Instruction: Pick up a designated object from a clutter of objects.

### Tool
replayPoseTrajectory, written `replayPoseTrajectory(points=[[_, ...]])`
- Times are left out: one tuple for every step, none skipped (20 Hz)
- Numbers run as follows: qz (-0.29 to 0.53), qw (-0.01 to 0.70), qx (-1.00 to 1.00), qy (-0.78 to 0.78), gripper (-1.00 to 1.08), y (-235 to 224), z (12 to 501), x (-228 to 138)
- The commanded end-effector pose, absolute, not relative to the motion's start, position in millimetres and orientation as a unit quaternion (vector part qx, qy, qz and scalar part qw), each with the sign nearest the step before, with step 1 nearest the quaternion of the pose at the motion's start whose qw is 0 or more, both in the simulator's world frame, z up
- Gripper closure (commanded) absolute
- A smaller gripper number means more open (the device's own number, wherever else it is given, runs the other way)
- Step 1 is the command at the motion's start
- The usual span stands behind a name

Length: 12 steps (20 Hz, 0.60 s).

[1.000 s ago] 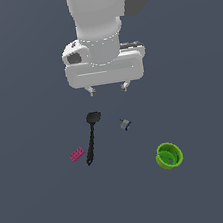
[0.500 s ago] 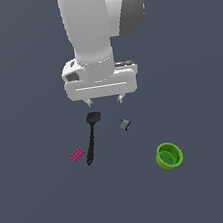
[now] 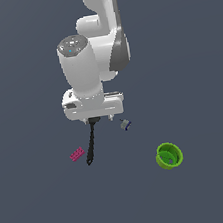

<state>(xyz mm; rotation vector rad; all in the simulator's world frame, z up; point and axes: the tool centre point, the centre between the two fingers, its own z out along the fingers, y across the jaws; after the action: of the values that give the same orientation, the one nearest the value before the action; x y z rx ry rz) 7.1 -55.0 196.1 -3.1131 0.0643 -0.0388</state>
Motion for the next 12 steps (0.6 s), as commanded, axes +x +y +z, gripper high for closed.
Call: replayPoseTrajectory(points=[[-0.010,0.012,-1.000,0.020,-0.92,-67,167,1],[-0.009,0.011,-1.000,0.020,-0.92,-72,156,-1],[-0.008,0.010,-1.000,0.020,-0.92,-76,146,-4],[-0.008,0.009,-1.000,0.020,-0.92,-80,137,-7],[-0.007,0.008,-1.000,0.020,-0.92,-83,128,-10],[-0.006,0.007,-1.000,0.019,-0.92,-87,120,-13],[-0.005,0.006,-1.000,0.019,-0.92,-90,113,-16],[-0.004,0.006,-1.000,0.019,-0.92,-93,106,-18],[-0.004,0.005,-1.000,0.019,-0.92,-95,99,-21],[-0.003,0.004,-1.000,0.019,-0.92,-98,94,-24],[-0.003,0.003,-1.000,0.018,-0.92,-100,89,-26],[-0.002,0.003,-1.000,0.018,-0.92,-102,84,-28]])
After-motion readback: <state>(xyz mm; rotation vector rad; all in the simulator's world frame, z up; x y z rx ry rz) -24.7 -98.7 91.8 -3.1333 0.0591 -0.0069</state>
